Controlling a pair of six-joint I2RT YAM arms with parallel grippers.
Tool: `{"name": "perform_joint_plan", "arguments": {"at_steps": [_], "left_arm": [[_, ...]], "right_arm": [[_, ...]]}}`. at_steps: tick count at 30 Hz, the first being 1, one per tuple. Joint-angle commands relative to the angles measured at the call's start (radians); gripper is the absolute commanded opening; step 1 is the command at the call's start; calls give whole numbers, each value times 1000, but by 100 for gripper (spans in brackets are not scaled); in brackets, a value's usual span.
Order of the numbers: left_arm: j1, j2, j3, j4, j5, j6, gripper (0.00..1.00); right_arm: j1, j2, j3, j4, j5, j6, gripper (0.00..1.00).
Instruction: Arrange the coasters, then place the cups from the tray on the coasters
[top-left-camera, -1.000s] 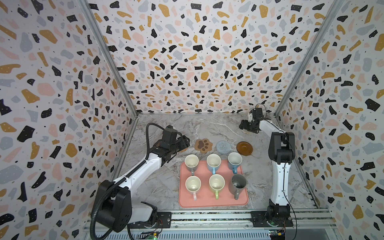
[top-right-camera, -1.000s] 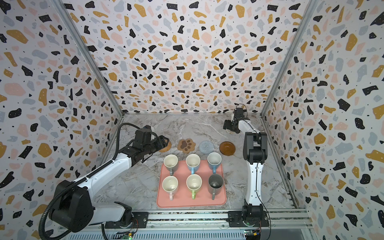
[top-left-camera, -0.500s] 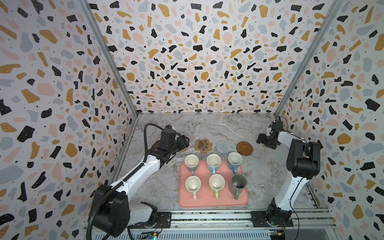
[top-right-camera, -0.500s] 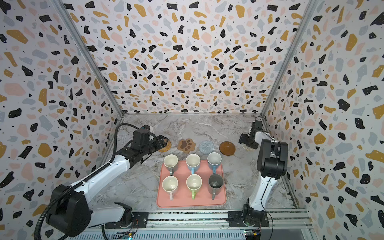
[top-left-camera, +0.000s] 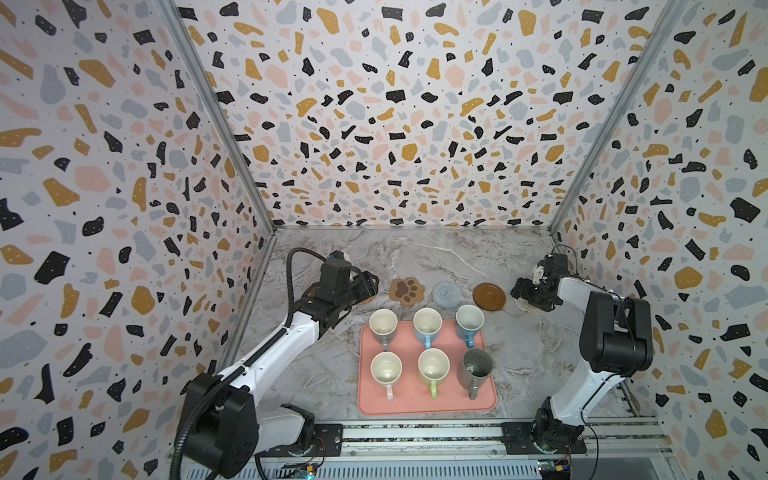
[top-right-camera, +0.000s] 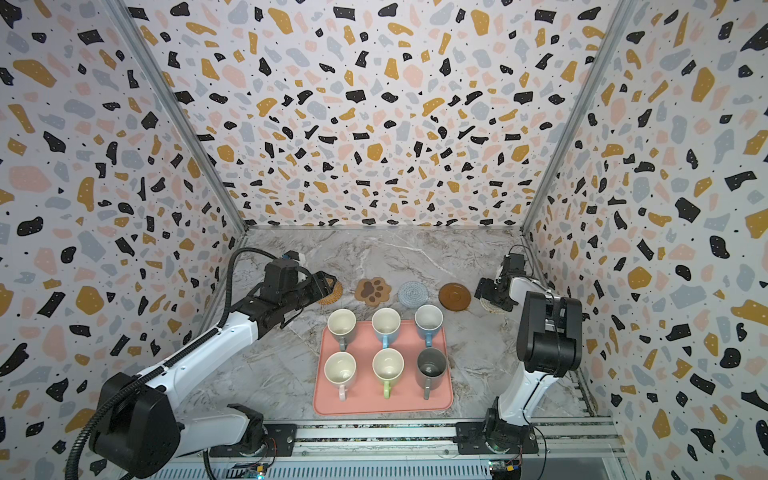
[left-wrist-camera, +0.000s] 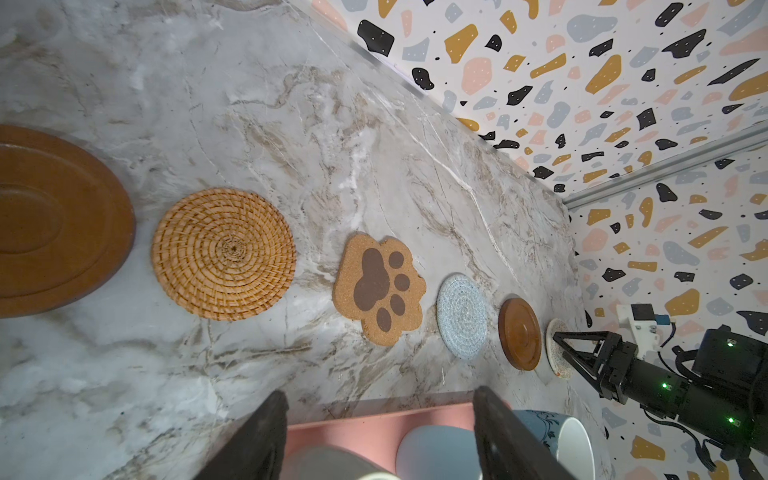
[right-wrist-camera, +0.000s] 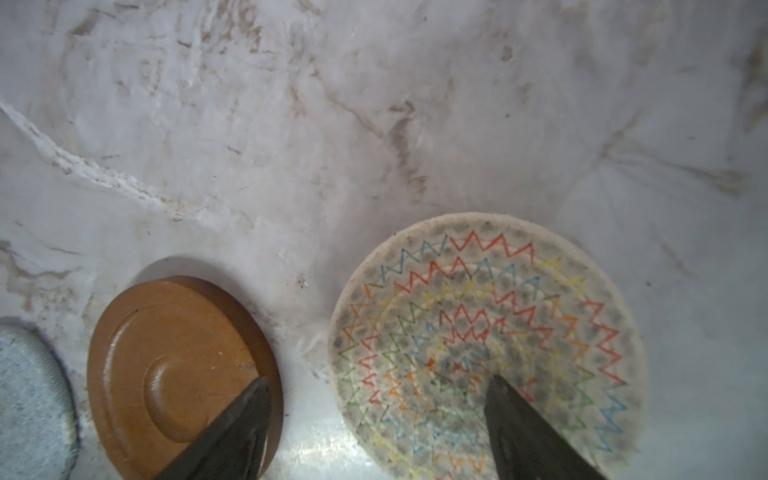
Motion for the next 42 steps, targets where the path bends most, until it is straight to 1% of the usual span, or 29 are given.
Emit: {"name": "perform_joint_plan", "arguments": {"at_steps": [1, 8, 26, 42], "left_arm": [[6, -33, -19, 28, 6, 5, 72], [5, -72, -38, 22, -10, -2, 72], [5, -83, -35, 13, -19, -4, 72], [5, -89, -15, -7, -30, 4, 73]], "right_arm": [[22, 14, -6, -61, -39, 24, 83], [26, 23, -5, -58, -42, 27, 83], [23, 10, 33, -85, -35, 24, 83], [10, -93, 147, -166, -28, 14, 83]]}}
